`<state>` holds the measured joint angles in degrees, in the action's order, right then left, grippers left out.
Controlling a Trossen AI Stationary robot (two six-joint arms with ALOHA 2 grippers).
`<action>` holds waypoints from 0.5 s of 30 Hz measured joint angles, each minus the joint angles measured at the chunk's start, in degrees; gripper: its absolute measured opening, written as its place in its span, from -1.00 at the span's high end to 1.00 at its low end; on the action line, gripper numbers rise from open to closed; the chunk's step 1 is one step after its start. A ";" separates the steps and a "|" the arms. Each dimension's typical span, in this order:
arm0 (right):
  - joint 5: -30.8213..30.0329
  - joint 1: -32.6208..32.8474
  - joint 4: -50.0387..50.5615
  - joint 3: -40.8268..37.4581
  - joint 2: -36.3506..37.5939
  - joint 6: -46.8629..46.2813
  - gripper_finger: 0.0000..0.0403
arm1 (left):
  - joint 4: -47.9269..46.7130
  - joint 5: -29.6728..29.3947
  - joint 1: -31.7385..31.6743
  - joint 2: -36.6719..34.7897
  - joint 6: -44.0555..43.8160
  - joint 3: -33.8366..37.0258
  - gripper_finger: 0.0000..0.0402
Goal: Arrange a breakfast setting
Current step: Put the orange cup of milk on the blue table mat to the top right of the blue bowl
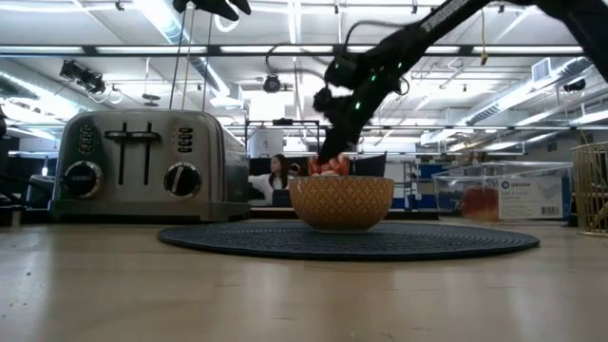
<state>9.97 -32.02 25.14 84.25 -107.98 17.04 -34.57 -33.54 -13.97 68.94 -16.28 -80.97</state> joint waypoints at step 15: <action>-5.80 12.76 6.27 -19.02 26.17 -6.76 0.92 | 0.09 -0.02 3.53 -0.08 -0.06 -0.02 0.19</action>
<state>4.17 -19.26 31.41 65.22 -81.81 10.28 -34.48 -33.56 -10.44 68.86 -16.34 -80.99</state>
